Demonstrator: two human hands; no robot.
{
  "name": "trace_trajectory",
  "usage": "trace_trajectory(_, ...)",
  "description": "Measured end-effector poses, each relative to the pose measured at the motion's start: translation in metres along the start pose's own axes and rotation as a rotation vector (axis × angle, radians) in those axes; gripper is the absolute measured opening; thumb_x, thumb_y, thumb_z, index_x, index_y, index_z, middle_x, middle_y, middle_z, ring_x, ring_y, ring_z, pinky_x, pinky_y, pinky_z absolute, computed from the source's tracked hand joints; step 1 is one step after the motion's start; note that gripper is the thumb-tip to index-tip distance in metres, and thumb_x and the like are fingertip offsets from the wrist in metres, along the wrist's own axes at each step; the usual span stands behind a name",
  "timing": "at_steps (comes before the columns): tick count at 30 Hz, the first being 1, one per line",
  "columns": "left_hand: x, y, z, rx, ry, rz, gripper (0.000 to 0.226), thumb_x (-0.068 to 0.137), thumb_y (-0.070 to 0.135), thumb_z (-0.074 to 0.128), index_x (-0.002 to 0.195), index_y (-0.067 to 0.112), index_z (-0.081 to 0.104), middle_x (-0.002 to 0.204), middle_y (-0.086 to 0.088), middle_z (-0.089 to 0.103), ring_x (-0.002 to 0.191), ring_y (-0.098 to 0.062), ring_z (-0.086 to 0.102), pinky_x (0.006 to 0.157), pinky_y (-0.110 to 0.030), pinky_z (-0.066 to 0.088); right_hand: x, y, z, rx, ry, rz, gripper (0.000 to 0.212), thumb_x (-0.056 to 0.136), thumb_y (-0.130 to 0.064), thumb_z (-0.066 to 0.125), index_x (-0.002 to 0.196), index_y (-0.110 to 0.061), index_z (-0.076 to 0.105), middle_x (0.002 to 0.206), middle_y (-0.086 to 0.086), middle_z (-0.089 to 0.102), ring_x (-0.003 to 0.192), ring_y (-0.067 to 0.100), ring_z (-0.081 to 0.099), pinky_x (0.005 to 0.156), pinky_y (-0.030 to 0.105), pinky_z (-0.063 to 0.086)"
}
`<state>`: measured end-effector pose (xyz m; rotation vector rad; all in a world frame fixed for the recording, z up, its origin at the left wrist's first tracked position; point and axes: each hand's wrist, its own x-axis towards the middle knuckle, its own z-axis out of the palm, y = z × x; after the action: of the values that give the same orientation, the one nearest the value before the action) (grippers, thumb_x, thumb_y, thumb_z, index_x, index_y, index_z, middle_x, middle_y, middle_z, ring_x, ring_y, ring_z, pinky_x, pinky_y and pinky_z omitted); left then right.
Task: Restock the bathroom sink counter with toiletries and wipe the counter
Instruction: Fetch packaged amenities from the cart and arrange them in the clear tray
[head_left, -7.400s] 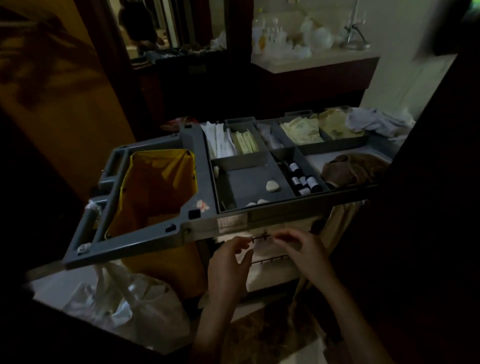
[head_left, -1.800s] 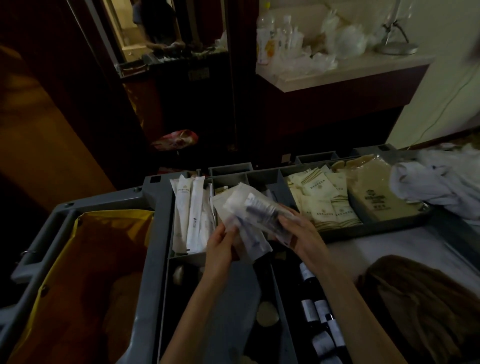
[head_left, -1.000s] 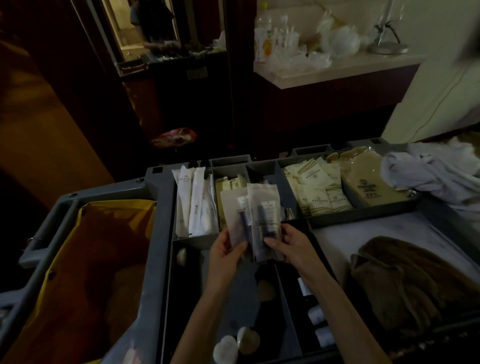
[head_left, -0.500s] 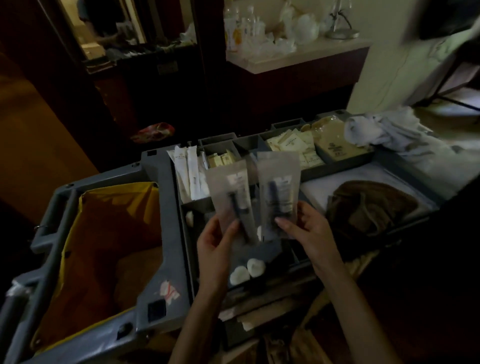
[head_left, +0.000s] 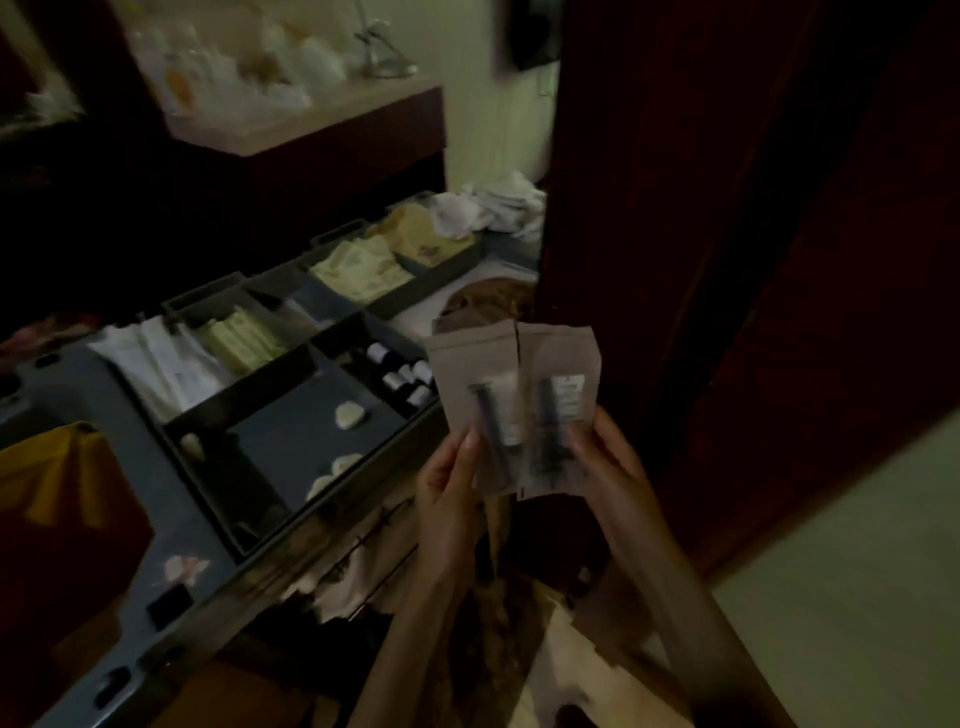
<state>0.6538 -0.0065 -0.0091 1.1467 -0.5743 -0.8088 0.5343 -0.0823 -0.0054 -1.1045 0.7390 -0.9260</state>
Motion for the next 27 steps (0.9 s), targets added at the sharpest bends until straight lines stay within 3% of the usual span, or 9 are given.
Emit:
trace_trajectory(2,-0.009,-0.005,0.025,0.020,-0.068,-0.016,0.028,0.096,0.026,0.048,0.112,0.016,0.070,0.116,-0.010,0.068,0.112,-0.028,0.062,0.094,-0.050,0.050,-0.016,-0.006,-0.024,0.036,0.148,0.001,0.026,0.087,-0.034,0.056,0.112,-0.040,0.060,0.111,-0.014,0.067,0.095,0.004,0.065,0.079,0.026,0.053)
trace_trajectory(4,-0.018,-0.010,0.050,0.049,-0.131,-0.021,0.032,0.094,0.030,0.049,0.116,0.015,0.068,0.117,-0.008,0.068,0.112,-0.027,0.062,0.097,-0.053,0.047,-0.033,-0.017,-0.045,0.063,0.218,-0.015,0.027,0.093,-0.031,0.051,0.119,-0.028,0.059,0.105,-0.012,0.070,0.089,0.003,0.067,0.068,0.019,0.054)
trace_trajectory(7,-0.036,-0.022,0.086,0.101,-0.247,-0.032,0.034,0.093,0.029,0.049,0.119,0.012,0.064,0.114,-0.003,0.070,0.108,-0.021,0.065,0.091,-0.040,0.053,-0.059,-0.034,-0.079,0.088,0.295,-0.102,0.021,0.097,-0.019,0.045,0.102,-0.023,0.065,0.088,-0.011,0.074,0.084,0.001,0.069,0.064,0.014,0.053)
trace_trajectory(9,-0.052,-0.031,0.112,0.127,-0.337,-0.054,0.025,0.097,0.021,0.047,0.111,0.012,0.065,0.102,0.000,0.073,0.097,-0.016,0.069,0.078,-0.026,0.055,-0.077,-0.044,-0.105,0.057,0.357,-0.162,0.023,0.097,-0.016,0.046,0.102,-0.019,0.068,0.095,-0.005,0.074,0.091,0.007,0.069,0.073,0.017,0.054)
trace_trajectory(13,-0.095,-0.050,0.176,0.177,-0.508,-0.177,0.014,0.096,0.011,0.051,0.095,0.015,0.064,0.080,0.004,0.072,0.076,-0.009,0.068,0.061,-0.010,0.049,-0.128,-0.057,-0.165,0.064,0.467,-0.235,0.023,0.095,-0.017,0.048,0.099,-0.017,0.071,0.098,0.000,0.073,0.091,0.011,0.068,0.073,0.018,0.052)
trace_trajectory(15,-0.122,-0.068,0.206,0.185,-0.535,-0.240,0.005,0.090,0.019,0.061,0.092,0.018,0.065,0.088,0.004,0.070,0.084,-0.012,0.066,0.069,-0.012,0.051,-0.158,-0.065,-0.196,0.054,0.554,-0.256,0.023,0.096,-0.019,0.048,0.100,-0.017,0.071,0.098,0.000,0.073,0.092,0.011,0.067,0.073,0.018,0.051)
trace_trajectory(18,-0.167,-0.090,0.246,0.121,-0.606,-0.305,0.030,0.076,0.025,0.070,0.103,0.012,0.068,0.111,-0.010,0.070,0.108,-0.023,0.064,0.096,-0.038,0.050,-0.203,-0.073,-0.241,0.024,0.681,-0.290,0.023,0.097,-0.017,0.048,0.105,-0.015,0.069,0.101,-0.001,0.073,0.093,0.008,0.066,0.075,0.017,0.050)
trace_trajectory(23,-0.246,-0.115,0.307,0.118,-0.821,-0.330,0.033,0.086,0.017,0.069,0.116,0.005,0.066,0.114,-0.008,0.070,0.111,-0.021,0.063,0.097,-0.033,0.048,-0.286,-0.085,-0.304,-0.012,0.860,-0.320,0.020,0.091,-0.023,0.054,0.091,-0.016,0.072,0.084,-0.002,0.071,0.078,0.009,0.062,0.068,0.022,0.047)
trace_trajectory(27,-0.308,-0.135,0.352,0.162,-0.909,-0.368,0.023,0.083,0.011,0.072,0.105,0.005,0.069,0.097,-0.003,0.074,0.093,-0.014,0.068,0.074,-0.018,0.052,-0.357,-0.092,-0.351,-0.043,1.046,-0.327,0.031,0.089,-0.031,0.056,0.090,-0.003,0.069,0.079,0.011,0.063,0.072,0.022,0.053,0.063,0.033,0.040)
